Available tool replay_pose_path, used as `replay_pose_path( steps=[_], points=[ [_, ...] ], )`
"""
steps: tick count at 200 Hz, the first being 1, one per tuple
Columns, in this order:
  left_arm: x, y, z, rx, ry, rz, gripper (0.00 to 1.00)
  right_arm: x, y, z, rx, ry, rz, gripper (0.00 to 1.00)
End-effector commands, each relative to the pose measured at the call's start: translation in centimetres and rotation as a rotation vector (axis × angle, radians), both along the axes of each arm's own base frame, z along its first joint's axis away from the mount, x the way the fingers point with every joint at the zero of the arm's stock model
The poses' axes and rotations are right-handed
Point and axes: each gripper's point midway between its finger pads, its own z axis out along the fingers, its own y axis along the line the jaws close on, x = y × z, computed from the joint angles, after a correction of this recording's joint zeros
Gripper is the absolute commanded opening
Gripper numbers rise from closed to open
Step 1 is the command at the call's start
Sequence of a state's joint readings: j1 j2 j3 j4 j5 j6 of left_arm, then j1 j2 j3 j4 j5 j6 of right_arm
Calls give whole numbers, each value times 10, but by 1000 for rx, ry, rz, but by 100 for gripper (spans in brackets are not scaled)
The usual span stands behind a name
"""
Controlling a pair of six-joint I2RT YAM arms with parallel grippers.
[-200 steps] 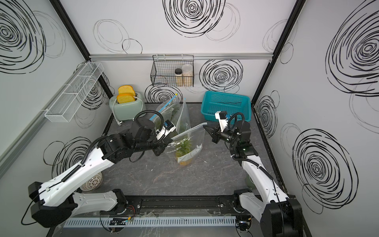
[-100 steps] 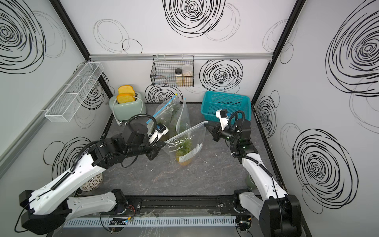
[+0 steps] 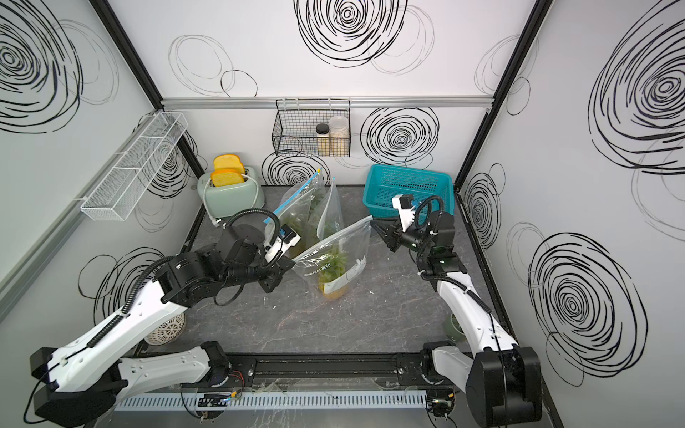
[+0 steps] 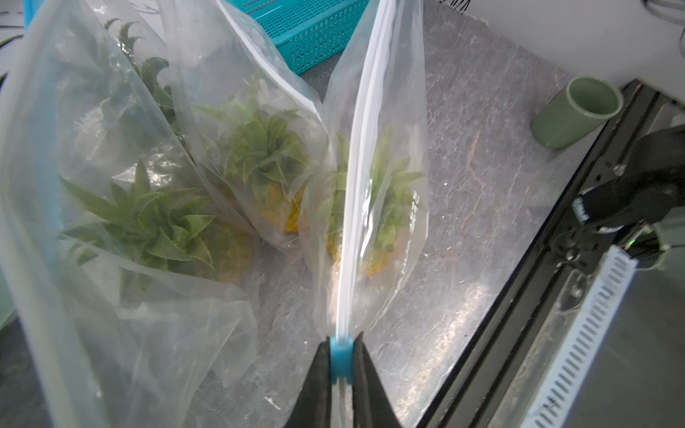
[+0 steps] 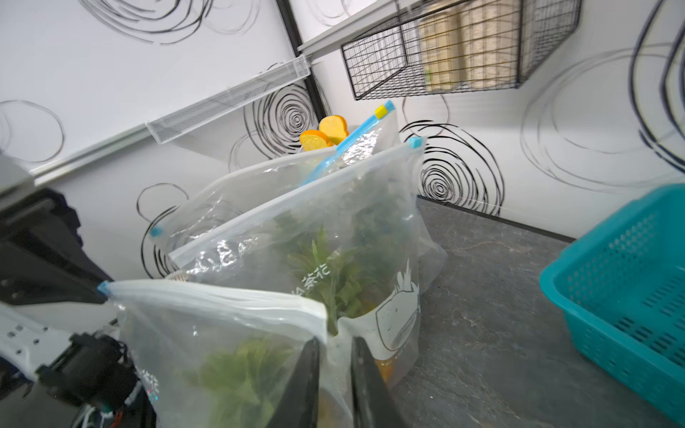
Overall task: Open the zip-top bag and take out the pineapple
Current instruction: Unzip the zipper on the zipper food storage bag, then adjust the zipper food storage bag at the center of the board.
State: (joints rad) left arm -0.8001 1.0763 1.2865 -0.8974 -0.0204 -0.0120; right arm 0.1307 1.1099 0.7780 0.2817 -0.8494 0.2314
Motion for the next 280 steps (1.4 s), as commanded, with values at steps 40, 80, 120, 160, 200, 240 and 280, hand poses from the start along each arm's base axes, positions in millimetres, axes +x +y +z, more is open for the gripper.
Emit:
replay_pose_path(
  steps=[40, 80, 120, 160, 200, 240, 280],
  points=[
    [22, -1, 47, -139, -102, 49, 51, -32, 16, 26, -43, -22, -5, 54],
    [37, 5, 70, -255, -125, 58, 41, -62, 21, 29, -90, 54, -60, 54],
    [45, -3, 57, -312, -70, 11, 8, -75, 12, -8, -145, 258, -122, 41],
    [39, -26, 14, -330, 51, -58, 0, -89, 5, -39, -155, 378, -194, 41],
    [20, -39, -31, -279, 117, -90, 0, -106, 13, -78, -152, 510, -182, 35],
    [12, -50, -70, -255, 170, -93, 0, -102, 30, -104, -107, 554, -151, 29],
    [10, -62, -80, -300, 176, -91, 0, -83, 46, -115, -58, 547, -128, 28]
  ],
)
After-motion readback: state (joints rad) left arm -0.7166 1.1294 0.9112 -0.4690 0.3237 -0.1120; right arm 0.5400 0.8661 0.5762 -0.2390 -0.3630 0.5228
